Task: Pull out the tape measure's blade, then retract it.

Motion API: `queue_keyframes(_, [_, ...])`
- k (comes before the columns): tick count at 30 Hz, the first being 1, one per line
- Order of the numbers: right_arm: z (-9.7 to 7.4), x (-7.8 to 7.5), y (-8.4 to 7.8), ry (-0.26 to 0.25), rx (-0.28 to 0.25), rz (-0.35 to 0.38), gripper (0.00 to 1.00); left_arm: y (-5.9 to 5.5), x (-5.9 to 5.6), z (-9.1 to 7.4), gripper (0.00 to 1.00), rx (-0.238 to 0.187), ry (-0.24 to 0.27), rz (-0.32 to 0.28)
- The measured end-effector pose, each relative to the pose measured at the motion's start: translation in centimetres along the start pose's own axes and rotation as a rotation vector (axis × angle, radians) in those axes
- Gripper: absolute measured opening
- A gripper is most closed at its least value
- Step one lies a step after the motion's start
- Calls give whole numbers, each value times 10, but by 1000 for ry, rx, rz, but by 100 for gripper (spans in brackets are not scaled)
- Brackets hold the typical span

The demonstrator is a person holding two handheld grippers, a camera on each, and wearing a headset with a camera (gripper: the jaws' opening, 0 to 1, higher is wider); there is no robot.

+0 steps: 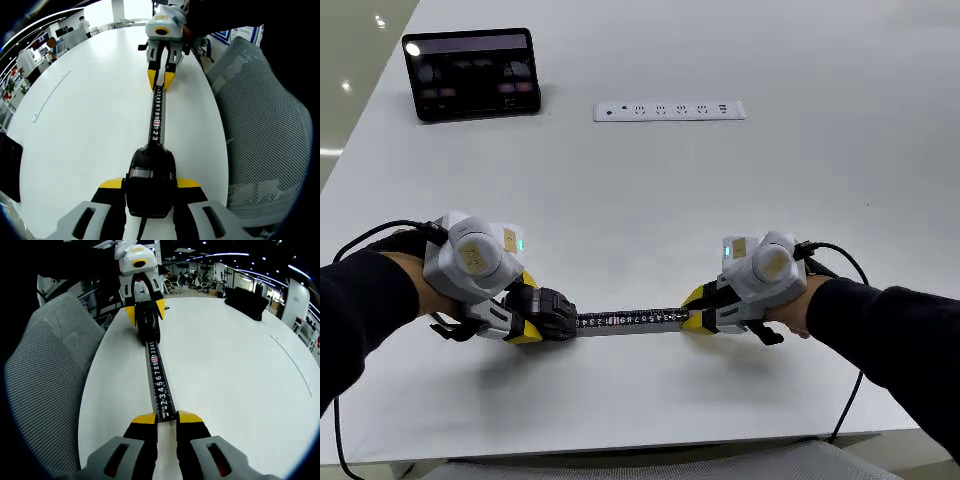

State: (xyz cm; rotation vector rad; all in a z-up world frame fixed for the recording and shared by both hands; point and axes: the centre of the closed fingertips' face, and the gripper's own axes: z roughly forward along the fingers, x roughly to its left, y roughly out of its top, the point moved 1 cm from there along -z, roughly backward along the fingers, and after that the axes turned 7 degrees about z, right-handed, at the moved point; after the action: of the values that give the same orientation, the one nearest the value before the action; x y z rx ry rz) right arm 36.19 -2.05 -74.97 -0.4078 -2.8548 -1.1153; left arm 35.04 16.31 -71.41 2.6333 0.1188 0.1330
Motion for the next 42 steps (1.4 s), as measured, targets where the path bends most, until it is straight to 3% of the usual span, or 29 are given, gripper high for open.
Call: queue_keyframes(42, [-24, -12, -26, -29, 38, 12, 8, -1, 1, 1, 32, -7, 4, -8])
